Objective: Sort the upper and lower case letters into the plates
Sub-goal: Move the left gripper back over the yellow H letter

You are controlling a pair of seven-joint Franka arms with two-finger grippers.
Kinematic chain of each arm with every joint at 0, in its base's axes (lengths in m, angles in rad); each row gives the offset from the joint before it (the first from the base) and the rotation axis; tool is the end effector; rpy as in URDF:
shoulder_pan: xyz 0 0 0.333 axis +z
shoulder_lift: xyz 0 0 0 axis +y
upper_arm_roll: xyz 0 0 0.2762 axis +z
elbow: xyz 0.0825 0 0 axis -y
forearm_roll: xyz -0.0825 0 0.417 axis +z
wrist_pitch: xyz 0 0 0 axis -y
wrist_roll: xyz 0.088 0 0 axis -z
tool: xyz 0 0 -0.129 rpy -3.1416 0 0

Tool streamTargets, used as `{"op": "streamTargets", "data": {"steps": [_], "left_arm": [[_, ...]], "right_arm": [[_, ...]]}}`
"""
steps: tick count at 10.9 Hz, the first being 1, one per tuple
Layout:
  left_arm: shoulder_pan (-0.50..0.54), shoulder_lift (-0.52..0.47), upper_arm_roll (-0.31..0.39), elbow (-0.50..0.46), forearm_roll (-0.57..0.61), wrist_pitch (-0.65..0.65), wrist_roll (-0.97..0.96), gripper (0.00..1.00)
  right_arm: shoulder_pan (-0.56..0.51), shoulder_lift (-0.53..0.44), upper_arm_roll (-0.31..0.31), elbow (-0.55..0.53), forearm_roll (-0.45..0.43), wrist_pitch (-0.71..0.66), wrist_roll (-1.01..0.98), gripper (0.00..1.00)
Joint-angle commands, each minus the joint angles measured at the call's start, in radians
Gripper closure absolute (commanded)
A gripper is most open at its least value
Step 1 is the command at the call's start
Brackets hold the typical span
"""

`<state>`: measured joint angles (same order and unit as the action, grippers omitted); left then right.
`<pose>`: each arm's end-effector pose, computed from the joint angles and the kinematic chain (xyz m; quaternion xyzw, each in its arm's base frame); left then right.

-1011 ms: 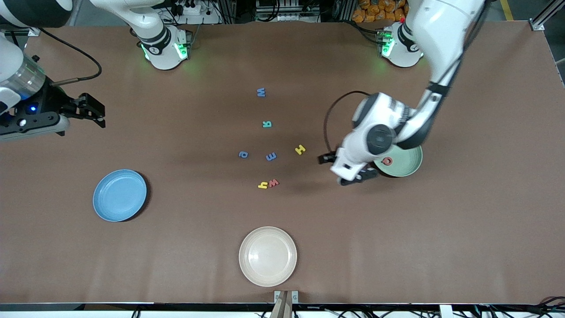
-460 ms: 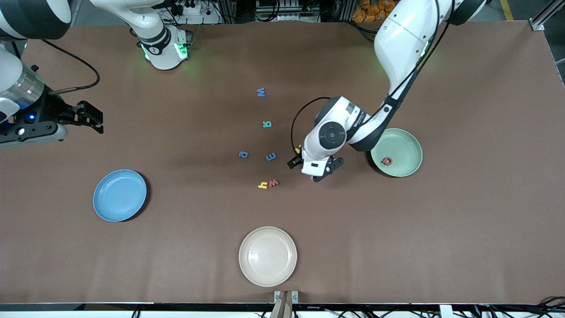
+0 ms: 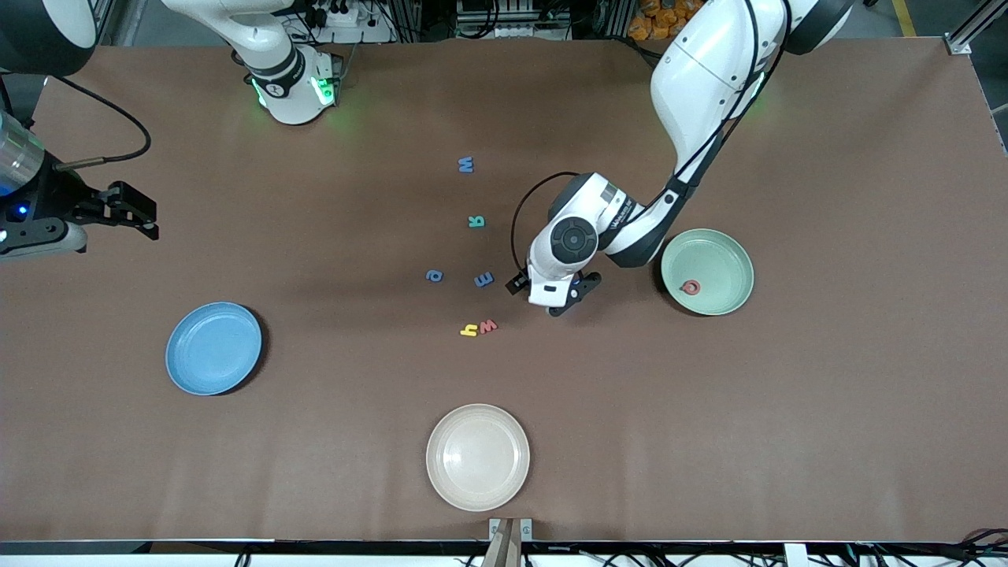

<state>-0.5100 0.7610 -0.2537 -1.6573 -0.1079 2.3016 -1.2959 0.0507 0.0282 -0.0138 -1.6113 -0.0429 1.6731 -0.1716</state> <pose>0.4808 -0.4612 0.0950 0.9360 0.3247 -0.1337 0.0232 0.6040 0.0173 0.5346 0.9940 0.1058 0.0153 0.0226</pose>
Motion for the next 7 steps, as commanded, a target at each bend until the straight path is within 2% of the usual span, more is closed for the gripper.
{"op": "streamTargets", "data": {"steps": [1,7], "left_arm": [[0.002,-0.002,0.004,-0.018,0.016,0.027,0.006,0.00],[0.001,0.000,0.001,-0.041,-0.004,0.061,-0.037,0.02]], "right_arm": [[-0.006,-0.011,0.005,0.001,-0.009,-0.006,-0.032,0.00],[-0.031,-0.014,0.003,0.010,-0.012,-0.004,-0.097,0.00]]}}
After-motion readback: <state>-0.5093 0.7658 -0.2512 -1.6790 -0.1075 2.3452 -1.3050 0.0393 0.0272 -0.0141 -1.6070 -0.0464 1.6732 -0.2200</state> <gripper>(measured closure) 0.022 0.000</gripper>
